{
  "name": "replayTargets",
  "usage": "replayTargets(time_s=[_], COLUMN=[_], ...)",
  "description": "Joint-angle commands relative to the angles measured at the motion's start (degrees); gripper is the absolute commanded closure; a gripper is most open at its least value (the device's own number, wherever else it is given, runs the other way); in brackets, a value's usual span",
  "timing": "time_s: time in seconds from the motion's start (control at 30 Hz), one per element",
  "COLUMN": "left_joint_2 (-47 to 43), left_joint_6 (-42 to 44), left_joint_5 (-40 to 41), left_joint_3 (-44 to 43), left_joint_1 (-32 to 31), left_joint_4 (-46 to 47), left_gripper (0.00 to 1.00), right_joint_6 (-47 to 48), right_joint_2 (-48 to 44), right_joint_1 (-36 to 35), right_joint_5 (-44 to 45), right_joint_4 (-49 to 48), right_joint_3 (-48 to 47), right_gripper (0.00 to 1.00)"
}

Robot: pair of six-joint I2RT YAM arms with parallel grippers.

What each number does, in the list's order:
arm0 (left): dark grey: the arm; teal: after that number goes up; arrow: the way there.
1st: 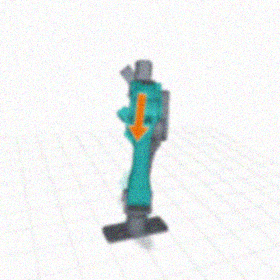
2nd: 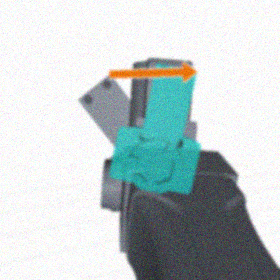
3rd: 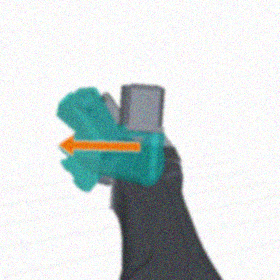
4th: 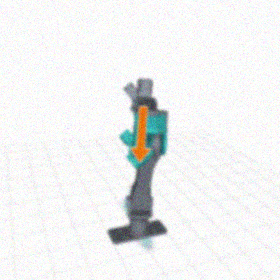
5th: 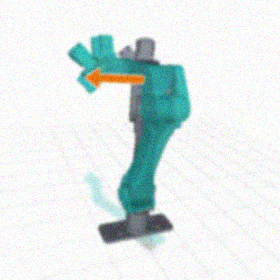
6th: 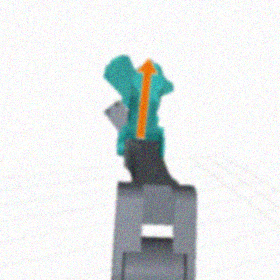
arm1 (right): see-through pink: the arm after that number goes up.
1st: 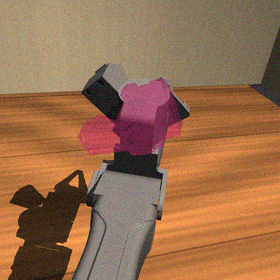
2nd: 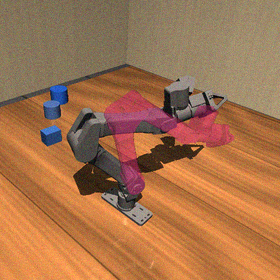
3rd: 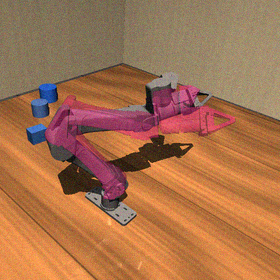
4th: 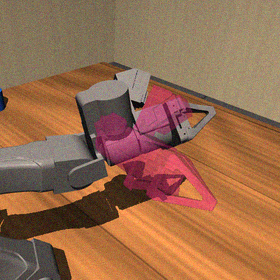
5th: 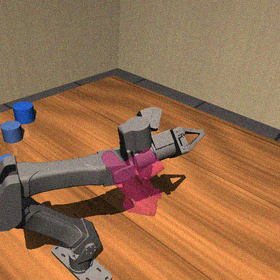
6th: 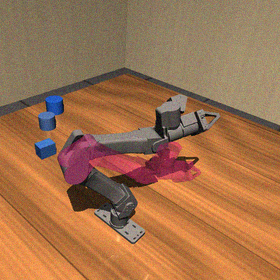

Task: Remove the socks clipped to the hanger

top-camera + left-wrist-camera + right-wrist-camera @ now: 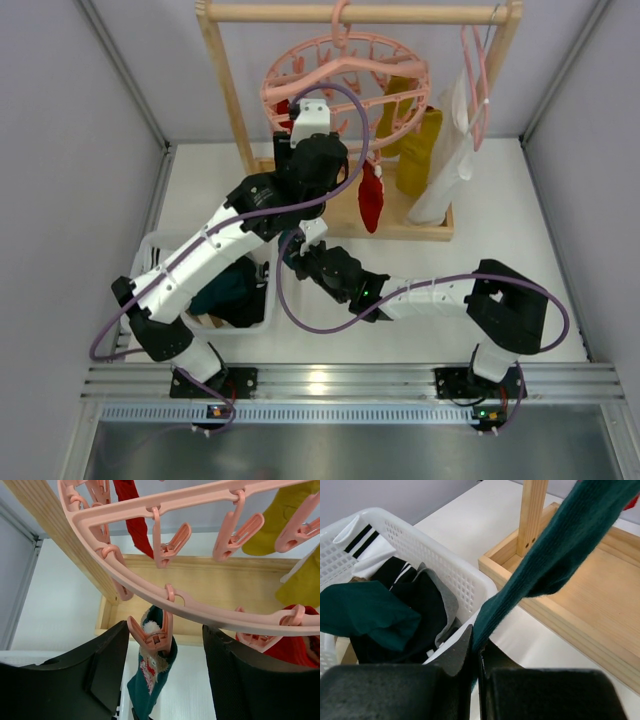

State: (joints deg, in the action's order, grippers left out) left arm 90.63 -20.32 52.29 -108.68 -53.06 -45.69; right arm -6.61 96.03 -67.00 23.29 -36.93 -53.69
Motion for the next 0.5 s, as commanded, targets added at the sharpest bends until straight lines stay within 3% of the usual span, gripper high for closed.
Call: replayTargets(time_s=[0.0, 0.23, 0.47], left_joint_2=[0.77, 1.48, 1.3], left_joint_6=[-0.25, -0.25, -0.6], left_joint_5=[1.93, 1.59, -2.71], left_joint_3=[-1.53, -1.71, -1.36], left_joint_1=[0.41, 2.6, 4.45], left_joint_4=[2.63, 2.71, 3.85], left_gripper=[0.36, 0.46, 0.73], right_joint_6=[0.02, -0.07, 0.02], right_joint_2=[-0.93, -1.28, -2.25], right_joint_1=[-1.38, -1.64, -1.64], right_joint_5=[-0.96, -0.79, -0.7], right_joint_4=[-0.25, -0.86, -1.22], right_joint_3=[-1.33, -0.28, 0.52], right_gripper=[1.0, 1.0, 1.0])
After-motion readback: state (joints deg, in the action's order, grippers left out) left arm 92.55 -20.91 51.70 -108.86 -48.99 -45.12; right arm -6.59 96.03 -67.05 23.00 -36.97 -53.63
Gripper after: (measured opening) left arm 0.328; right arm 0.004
